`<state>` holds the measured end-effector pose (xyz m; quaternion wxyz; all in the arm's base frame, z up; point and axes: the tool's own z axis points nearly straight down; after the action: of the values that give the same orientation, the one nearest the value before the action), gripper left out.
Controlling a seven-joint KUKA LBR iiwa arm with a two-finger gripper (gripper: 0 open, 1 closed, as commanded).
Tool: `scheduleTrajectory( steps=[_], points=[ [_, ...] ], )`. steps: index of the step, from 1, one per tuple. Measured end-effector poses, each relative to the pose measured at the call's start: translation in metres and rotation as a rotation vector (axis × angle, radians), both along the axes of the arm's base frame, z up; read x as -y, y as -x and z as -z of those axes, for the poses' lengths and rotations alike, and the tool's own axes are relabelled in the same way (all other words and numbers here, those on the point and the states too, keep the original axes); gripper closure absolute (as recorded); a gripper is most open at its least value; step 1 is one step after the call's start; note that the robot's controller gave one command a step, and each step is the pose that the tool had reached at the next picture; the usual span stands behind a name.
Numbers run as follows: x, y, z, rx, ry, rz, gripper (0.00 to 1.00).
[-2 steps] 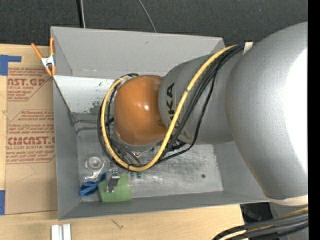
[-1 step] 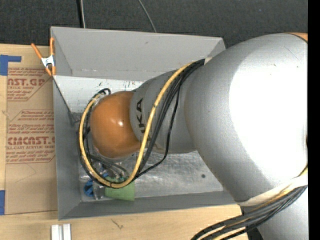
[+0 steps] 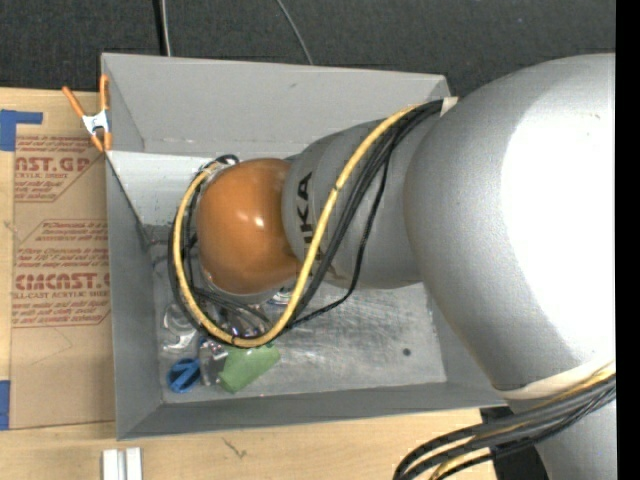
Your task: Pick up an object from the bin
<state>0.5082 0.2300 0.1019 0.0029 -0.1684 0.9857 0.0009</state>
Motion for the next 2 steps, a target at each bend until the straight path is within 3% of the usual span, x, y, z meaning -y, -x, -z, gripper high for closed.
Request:
scheduleTrajectory(
  steps=[1, 2],
  points=[
    [-0.015, 0.027, 0.002, -0.005, 0.002, -0.6, 0.0],
    [-0.015, -0.04, 0.03, -0.009, 0.006, -0.485, 0.0]
  ],
)
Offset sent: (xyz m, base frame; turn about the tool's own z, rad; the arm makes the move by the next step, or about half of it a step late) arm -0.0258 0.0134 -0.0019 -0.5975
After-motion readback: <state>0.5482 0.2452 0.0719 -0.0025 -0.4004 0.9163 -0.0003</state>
